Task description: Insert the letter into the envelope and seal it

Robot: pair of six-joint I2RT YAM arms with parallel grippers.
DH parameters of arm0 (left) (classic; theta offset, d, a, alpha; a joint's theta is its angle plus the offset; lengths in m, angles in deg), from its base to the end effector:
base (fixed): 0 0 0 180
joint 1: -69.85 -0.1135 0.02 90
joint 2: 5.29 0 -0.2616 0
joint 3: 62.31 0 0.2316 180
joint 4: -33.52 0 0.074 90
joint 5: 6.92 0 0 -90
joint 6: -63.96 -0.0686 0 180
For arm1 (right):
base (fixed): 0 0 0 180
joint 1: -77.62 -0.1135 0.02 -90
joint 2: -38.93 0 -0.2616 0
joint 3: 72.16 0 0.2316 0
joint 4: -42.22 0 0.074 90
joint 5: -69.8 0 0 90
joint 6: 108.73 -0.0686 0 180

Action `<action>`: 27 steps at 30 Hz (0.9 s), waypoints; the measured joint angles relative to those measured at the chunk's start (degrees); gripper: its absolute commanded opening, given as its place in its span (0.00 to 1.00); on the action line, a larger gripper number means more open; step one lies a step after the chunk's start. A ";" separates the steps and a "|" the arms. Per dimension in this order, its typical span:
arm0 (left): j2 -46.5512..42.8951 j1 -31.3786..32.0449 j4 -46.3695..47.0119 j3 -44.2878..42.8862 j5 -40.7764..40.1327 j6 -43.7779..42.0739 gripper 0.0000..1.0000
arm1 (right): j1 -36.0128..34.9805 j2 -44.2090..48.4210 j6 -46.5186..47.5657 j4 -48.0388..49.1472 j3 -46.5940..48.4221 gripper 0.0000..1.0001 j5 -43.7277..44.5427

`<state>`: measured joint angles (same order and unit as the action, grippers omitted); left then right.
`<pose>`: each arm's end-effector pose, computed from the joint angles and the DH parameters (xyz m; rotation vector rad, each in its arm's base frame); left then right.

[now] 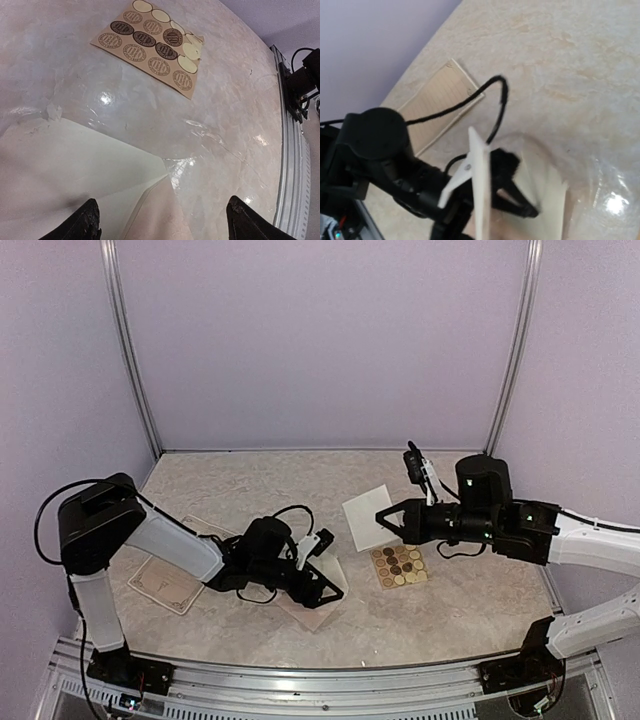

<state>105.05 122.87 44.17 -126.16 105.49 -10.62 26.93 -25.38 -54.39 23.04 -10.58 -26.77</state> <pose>0.2088 -0.3207 0.1104 0.9832 2.1492 -1.0613 0.1649 0.2137 0.2852 -0.3583 2.0883 1.0674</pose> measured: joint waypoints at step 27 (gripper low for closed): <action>-29.59 4.42 18.71 10.95 7.39 29.99 0.08 | -0.79 0.22 1.05 24.35 -4.37 0.00 -26.91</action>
<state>75.46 127.28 62.88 -115.21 112.88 19.37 26.14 -25.16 -53.34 47.39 -14.95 -53.68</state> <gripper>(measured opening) 0.195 0.005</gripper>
